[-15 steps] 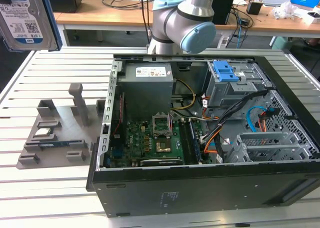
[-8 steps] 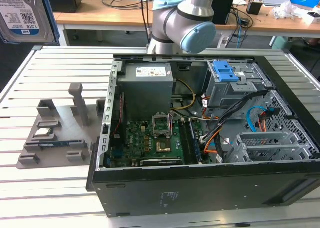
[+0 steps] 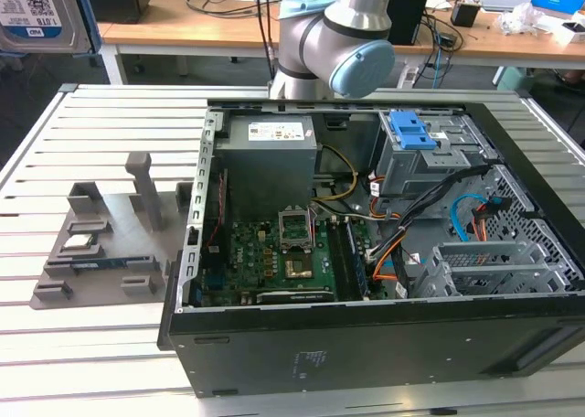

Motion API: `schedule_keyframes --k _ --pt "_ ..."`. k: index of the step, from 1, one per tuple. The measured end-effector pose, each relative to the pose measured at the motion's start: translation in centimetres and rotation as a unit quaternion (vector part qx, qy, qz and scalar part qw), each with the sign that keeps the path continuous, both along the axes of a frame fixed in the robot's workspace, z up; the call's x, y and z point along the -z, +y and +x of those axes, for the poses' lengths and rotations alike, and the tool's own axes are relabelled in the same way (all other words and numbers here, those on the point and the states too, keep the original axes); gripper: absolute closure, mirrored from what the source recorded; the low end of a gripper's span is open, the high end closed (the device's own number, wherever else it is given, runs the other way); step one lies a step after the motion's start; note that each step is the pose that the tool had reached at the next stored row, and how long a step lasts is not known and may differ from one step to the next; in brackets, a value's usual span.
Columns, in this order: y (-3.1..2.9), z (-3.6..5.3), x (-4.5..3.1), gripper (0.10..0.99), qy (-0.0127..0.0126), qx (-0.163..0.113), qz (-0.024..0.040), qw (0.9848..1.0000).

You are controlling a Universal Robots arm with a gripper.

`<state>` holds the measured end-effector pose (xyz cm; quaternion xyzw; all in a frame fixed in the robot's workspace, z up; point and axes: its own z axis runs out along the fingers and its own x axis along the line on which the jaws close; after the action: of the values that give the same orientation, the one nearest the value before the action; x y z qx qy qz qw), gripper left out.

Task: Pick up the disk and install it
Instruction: 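Pick up the disk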

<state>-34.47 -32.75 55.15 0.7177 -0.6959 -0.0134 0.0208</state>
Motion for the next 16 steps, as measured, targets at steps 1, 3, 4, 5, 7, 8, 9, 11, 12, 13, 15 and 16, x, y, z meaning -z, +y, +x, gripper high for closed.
schedule_keyframes --k 1,3,4,5,7,8,9,11,12,13,15,16 --pt "0.00 0.00 -0.35 0.722 0.0000 0.000 0.0000 1.0000" --pt "0.00 0.00 -0.96 0.722 0.0000 0.000 0.0000 1.0000" --pt "0.00 0.00 -1.17 0.722 0.0000 0.000 0.0000 1.0000" --pt "0.00 0.00 -1.37 0.722 0.0000 0.000 0.0000 1.0000" --pt "0.00 0.01 -1.93 0.722 0.0000 0.000 0.0000 1.0000" --pt "0.00 0.01 -2.14 0.722 0.0000 0.000 0.0000 1.0000" --pt "0.00 0.00 -2.48 0.722 0.0000 0.000 0.0000 1.0000" --pt "0.00 0.01 -2.89 0.722 0.0000 0.000 0.0000 1.0000" --pt "0.00 0.01 -3.10 0.722 0.0000 0.000 0.0000 1.0000" --pt "0.00 0.01 -3.32 0.722 0.0000 0.000 0.0000 1.0000" --pt "0.00 0.01 -3.78 0.722 0.0000 0.000 0.0000 1.0000" --pt "0.00 0.01 -4.11 0.722 0.0000 0.000 0.0000 1.0000"
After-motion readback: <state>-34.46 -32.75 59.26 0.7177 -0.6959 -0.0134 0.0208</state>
